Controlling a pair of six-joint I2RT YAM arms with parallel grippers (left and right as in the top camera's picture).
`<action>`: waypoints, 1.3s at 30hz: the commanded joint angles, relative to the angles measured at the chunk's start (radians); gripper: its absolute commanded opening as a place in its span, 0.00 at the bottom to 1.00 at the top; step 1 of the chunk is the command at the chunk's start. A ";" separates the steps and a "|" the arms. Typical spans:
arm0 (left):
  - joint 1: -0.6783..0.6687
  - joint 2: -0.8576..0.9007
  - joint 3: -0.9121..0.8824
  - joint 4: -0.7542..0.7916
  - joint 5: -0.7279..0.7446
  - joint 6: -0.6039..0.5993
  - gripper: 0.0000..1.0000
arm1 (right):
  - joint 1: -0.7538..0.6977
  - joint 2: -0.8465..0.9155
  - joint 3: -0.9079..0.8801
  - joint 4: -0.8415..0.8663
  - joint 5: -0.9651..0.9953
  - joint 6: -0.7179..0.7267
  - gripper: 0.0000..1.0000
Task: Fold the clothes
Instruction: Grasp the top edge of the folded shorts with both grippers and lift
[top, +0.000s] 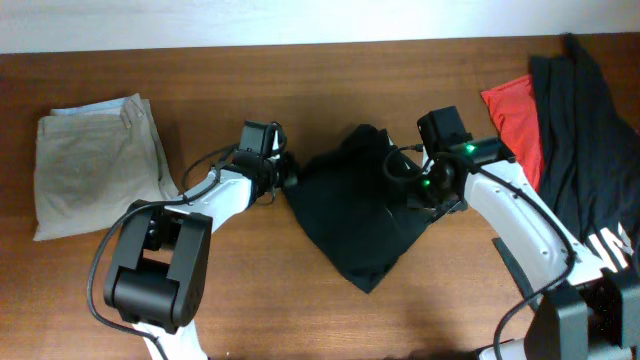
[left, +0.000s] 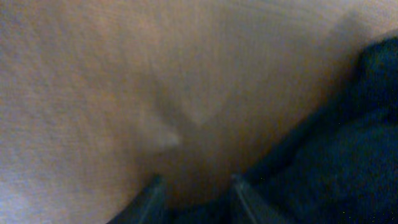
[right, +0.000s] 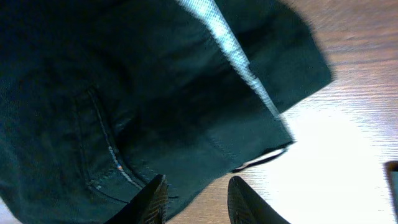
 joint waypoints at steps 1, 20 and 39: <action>-0.032 0.020 -0.005 -0.254 0.071 0.030 0.08 | 0.002 0.043 -0.053 -0.003 -0.034 -0.010 0.35; -0.016 -0.193 0.211 -0.563 0.418 0.279 0.95 | 0.000 0.019 0.082 0.163 0.101 -0.201 0.77; -0.152 0.184 0.211 -0.348 0.228 0.245 0.89 | 0.000 0.000 0.082 0.068 0.101 -0.189 0.77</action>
